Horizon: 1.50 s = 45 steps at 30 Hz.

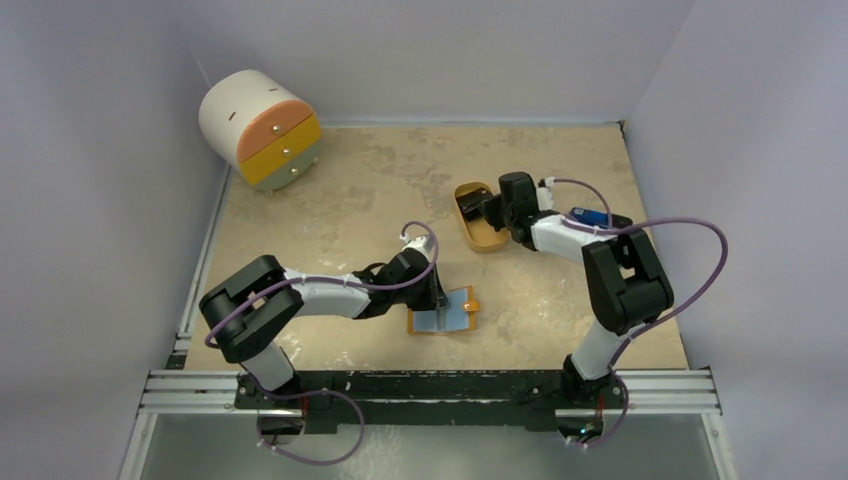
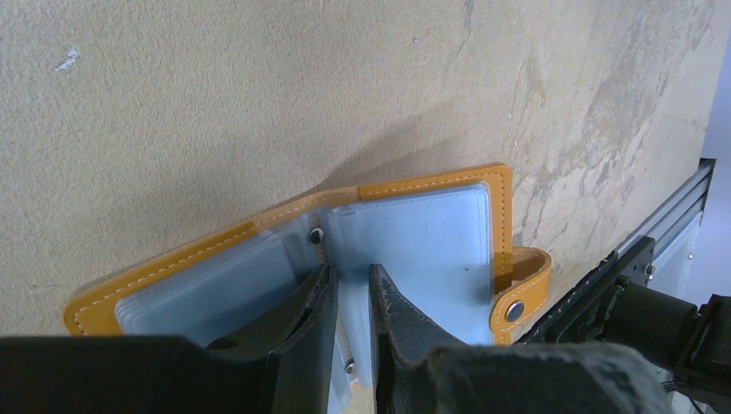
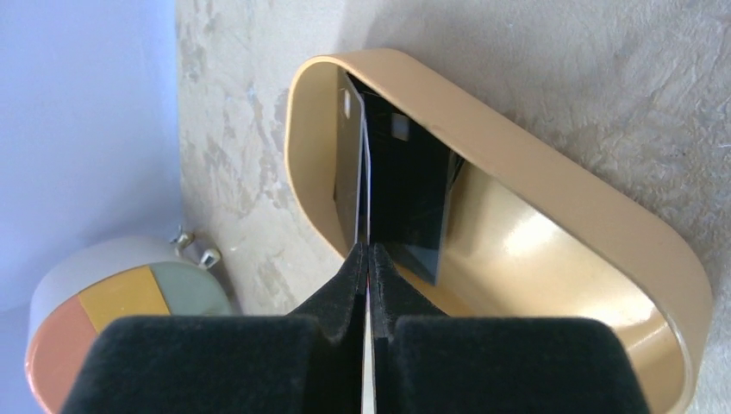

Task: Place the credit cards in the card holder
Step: Pick up the credit card from the storage box.

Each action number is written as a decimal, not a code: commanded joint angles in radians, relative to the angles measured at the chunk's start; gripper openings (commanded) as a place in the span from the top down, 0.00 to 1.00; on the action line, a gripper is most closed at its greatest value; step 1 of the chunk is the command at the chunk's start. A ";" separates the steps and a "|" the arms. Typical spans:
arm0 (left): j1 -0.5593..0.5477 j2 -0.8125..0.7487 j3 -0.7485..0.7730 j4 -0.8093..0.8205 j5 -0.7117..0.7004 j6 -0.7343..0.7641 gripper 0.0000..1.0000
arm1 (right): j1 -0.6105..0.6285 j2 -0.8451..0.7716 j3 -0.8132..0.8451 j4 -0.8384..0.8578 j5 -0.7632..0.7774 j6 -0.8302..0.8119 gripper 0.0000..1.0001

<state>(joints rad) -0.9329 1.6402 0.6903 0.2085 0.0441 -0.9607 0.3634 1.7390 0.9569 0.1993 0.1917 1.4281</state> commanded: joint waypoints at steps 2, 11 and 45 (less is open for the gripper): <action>-0.009 0.007 0.016 -0.008 -0.015 -0.001 0.80 | -0.004 -0.110 -0.012 -0.006 0.028 -0.058 1.00; -0.010 0.005 0.015 -0.011 -0.030 0.000 0.80 | -0.004 -0.174 -0.025 -0.079 0.031 -0.102 1.00; -0.007 -0.204 0.178 -0.311 -0.230 0.072 0.63 | -0.004 -0.937 -0.027 -0.637 -0.633 -1.013 1.00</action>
<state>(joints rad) -0.9390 1.4967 0.7986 -0.0414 -0.1291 -0.9108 0.3607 0.8524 0.8673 -0.3119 -0.2287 0.5270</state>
